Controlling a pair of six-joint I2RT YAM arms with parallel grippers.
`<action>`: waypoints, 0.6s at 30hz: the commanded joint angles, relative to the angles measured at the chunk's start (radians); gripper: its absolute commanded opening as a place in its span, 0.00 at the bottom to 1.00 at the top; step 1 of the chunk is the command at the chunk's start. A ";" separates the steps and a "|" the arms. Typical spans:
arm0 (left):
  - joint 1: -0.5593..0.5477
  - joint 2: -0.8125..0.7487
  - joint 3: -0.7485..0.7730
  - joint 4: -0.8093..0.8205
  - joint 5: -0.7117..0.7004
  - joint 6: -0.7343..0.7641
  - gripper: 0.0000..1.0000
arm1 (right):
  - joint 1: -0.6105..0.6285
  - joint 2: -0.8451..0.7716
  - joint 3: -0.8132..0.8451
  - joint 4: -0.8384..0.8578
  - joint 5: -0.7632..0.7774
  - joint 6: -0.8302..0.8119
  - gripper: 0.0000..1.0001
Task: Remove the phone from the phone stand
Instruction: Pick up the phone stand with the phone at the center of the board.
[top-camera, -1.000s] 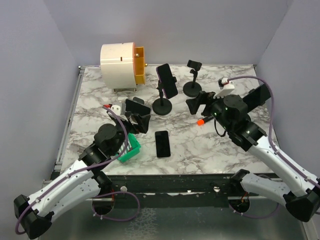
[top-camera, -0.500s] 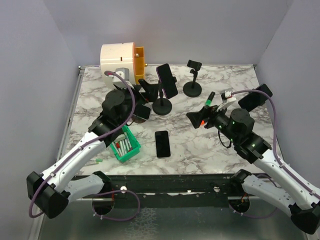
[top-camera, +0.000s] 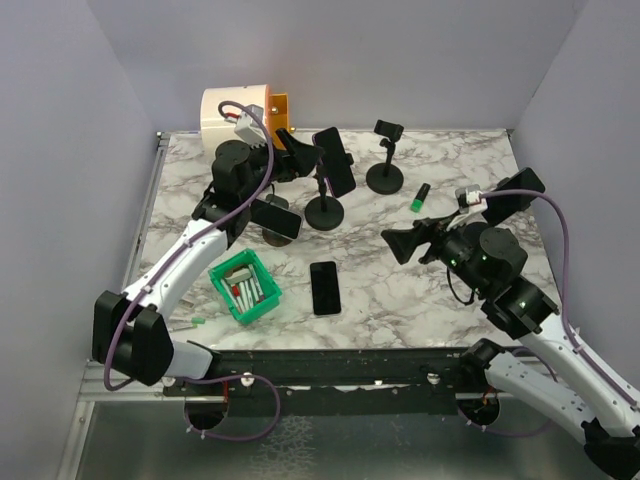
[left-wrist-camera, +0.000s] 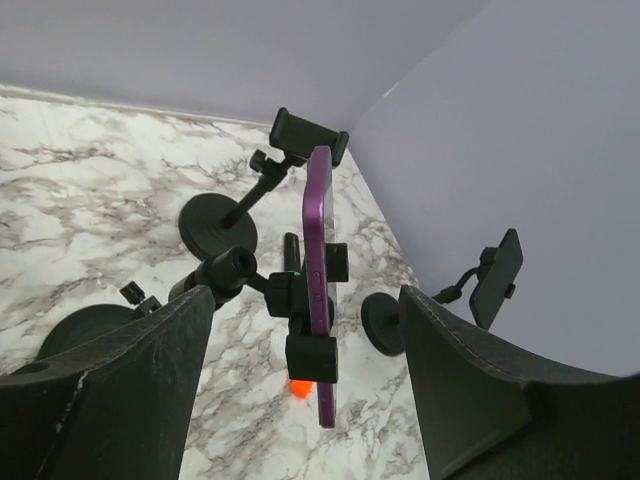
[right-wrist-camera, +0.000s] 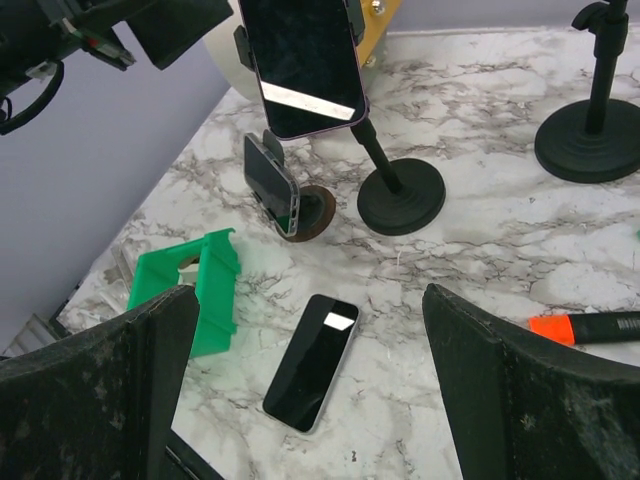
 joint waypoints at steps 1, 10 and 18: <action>0.020 0.049 0.062 0.060 0.140 -0.038 0.74 | 0.005 -0.034 -0.014 -0.044 -0.024 -0.005 1.00; 0.028 0.148 0.133 0.088 0.213 -0.031 0.59 | 0.005 -0.047 0.007 -0.091 0.012 -0.049 1.00; 0.034 0.208 0.155 0.104 0.238 -0.023 0.50 | 0.005 -0.059 0.024 -0.126 0.025 -0.078 1.00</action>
